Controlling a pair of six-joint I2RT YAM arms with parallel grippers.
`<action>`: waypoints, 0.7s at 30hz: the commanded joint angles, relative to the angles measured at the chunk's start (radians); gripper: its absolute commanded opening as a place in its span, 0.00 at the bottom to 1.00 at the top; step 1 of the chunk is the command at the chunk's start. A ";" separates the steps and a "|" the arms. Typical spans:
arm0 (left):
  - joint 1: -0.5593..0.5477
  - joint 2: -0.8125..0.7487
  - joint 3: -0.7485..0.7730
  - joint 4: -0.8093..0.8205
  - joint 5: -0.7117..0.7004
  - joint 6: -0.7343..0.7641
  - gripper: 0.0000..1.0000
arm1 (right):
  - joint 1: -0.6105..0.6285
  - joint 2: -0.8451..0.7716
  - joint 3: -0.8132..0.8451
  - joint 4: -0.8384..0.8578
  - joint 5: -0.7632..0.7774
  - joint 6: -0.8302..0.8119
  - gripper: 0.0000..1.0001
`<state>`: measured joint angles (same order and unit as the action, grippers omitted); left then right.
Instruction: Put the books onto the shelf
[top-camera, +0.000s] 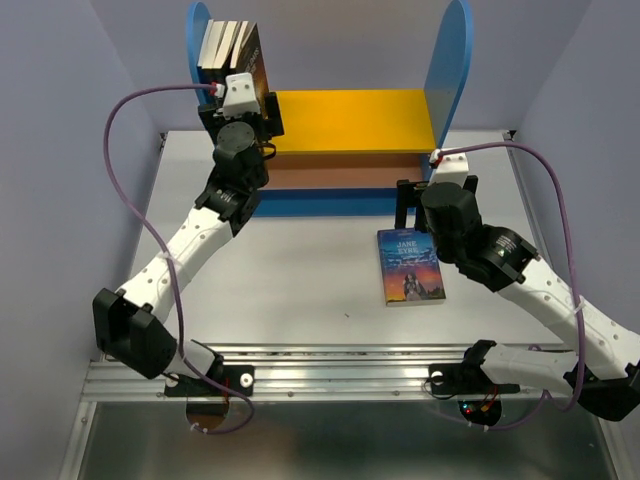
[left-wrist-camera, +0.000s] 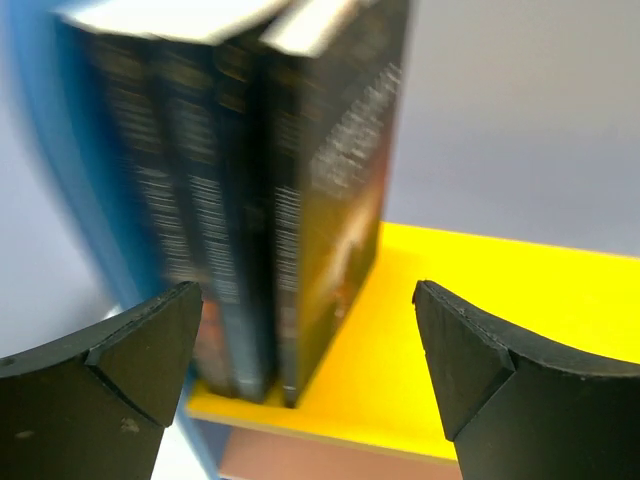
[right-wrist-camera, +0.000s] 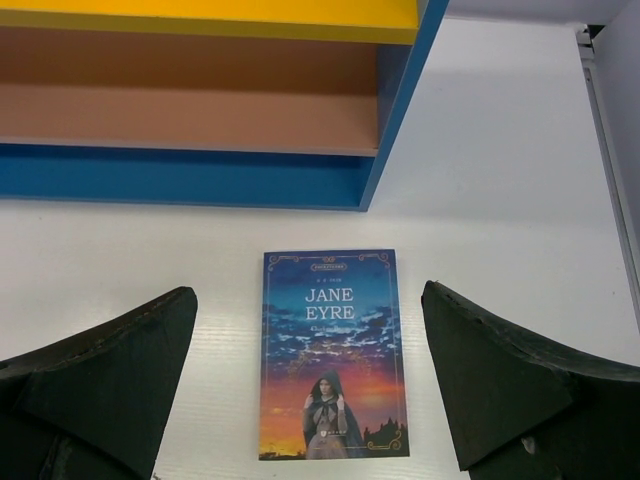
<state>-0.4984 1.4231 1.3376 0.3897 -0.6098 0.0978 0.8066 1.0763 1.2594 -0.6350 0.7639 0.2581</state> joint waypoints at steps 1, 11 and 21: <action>0.011 -0.145 0.057 0.020 -0.163 0.020 0.99 | 0.002 -0.024 0.000 0.051 -0.015 -0.002 1.00; -0.025 -0.303 0.077 -0.063 0.056 -0.056 0.99 | 0.002 -0.039 -0.006 0.060 -0.025 -0.002 1.00; -0.117 -0.222 0.164 -0.170 0.541 -0.104 0.99 | 0.002 -0.047 -0.014 0.061 -0.020 -0.002 1.00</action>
<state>-0.5739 1.1393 1.4460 0.2649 -0.2726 -0.0055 0.8066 1.0485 1.2491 -0.6193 0.7357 0.2584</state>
